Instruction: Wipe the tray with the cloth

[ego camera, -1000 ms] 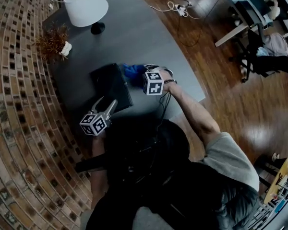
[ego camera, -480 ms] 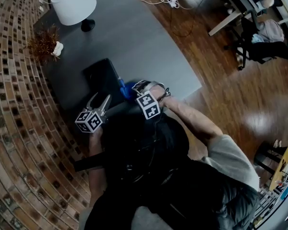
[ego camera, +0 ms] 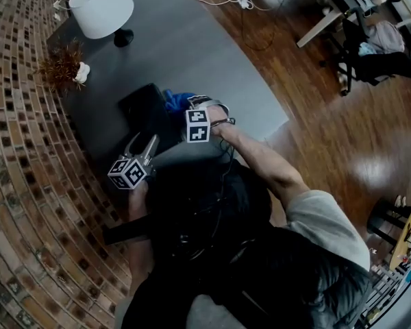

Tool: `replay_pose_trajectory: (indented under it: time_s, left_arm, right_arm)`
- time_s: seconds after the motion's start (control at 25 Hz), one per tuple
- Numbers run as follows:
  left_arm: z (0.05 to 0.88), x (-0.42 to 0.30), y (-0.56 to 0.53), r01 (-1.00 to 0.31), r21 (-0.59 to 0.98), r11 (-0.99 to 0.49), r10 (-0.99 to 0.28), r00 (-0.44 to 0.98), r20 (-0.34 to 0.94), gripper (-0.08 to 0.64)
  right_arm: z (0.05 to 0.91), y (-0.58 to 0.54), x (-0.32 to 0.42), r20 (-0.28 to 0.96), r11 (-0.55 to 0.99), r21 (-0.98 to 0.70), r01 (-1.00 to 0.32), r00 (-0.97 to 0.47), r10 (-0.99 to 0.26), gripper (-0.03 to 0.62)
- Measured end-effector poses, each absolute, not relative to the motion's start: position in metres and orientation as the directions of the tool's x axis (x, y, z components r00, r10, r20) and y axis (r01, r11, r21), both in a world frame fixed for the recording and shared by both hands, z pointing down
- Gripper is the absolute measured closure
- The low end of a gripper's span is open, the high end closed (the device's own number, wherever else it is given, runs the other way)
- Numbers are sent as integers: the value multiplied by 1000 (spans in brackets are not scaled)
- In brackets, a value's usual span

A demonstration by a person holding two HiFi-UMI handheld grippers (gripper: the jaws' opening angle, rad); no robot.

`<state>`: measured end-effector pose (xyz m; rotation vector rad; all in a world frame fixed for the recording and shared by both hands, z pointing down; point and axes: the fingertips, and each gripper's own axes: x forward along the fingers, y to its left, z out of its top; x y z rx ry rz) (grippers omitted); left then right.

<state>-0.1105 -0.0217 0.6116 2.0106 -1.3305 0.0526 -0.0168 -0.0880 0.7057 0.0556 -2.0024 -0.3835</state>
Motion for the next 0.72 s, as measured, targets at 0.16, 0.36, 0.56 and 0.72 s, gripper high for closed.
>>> replay_pose_trajectory:
  time_s: [0.16,0.36,0.56,0.72]
  left_arm:
    - [612,-109,-23,-817,535,-215,-784,471,405,284]
    - [612,-109,-23,-824,526,-212,-788,463,407,284]
    - [610,-109,-23,-820,533,-210,-788,465,404,284]
    - [610,-107,-24,-819,535,-207,-791,462,402,284]
  right_arm:
    - [707,-39,-18,893,900,296,321,-426,-142,412]
    - [698,29,12,892,869,170,465,-447,65,410]
    - [674,86,44,813,833,-7,553,-482,326,411]
    - [659,24,102,801,966,-30,258,-572,177,410]
